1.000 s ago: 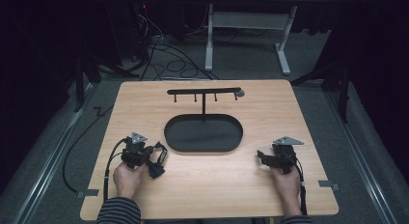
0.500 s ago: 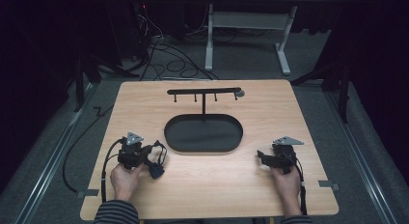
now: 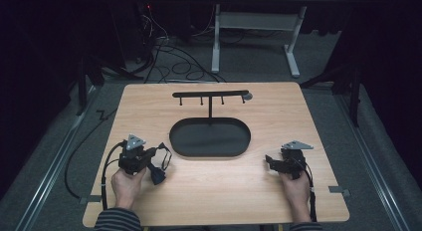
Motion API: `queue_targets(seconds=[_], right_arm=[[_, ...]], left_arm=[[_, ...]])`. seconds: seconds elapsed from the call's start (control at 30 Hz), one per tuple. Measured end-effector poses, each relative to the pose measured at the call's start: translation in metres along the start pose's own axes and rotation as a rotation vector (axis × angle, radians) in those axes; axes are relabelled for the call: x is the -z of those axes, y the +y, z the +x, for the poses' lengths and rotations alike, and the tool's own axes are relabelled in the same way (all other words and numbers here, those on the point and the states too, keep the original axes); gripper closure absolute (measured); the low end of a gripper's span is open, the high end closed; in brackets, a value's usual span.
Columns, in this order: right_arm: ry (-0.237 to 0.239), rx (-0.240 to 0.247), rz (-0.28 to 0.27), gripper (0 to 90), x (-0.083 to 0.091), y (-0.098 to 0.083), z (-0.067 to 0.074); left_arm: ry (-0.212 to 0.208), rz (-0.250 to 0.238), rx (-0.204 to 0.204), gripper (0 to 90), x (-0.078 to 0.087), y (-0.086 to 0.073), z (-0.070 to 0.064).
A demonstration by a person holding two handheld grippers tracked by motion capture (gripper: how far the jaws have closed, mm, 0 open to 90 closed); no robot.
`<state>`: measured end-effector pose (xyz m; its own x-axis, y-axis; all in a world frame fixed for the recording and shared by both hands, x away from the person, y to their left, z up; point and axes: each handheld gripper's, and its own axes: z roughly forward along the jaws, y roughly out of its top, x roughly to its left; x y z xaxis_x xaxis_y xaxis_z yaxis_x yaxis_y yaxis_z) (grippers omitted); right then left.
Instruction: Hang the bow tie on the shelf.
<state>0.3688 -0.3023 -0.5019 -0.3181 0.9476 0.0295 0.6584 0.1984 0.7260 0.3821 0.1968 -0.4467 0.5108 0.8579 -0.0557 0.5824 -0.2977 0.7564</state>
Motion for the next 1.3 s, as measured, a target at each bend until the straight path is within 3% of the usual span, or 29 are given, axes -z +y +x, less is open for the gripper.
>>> queue_targets(seconds=[0.27,0.77,1.3], right_arm=[[0.0,0.0,0.0,28.8,0.0,0.0,0.0],[0.0,0.002,0.001,28.8,0.0,0.0,0.0],[0.002,0.0,0.0,28.8,0.0,0.0,0.0]], left_arm=[[-0.023,-0.025,0.008,88.4,0.007,0.003,-0.003],[-0.052,-0.081,-0.024,88.5,0.02,0.016,-0.013],[-0.095,-0.103,-0.064,88.4,0.026,0.034,-0.024]])
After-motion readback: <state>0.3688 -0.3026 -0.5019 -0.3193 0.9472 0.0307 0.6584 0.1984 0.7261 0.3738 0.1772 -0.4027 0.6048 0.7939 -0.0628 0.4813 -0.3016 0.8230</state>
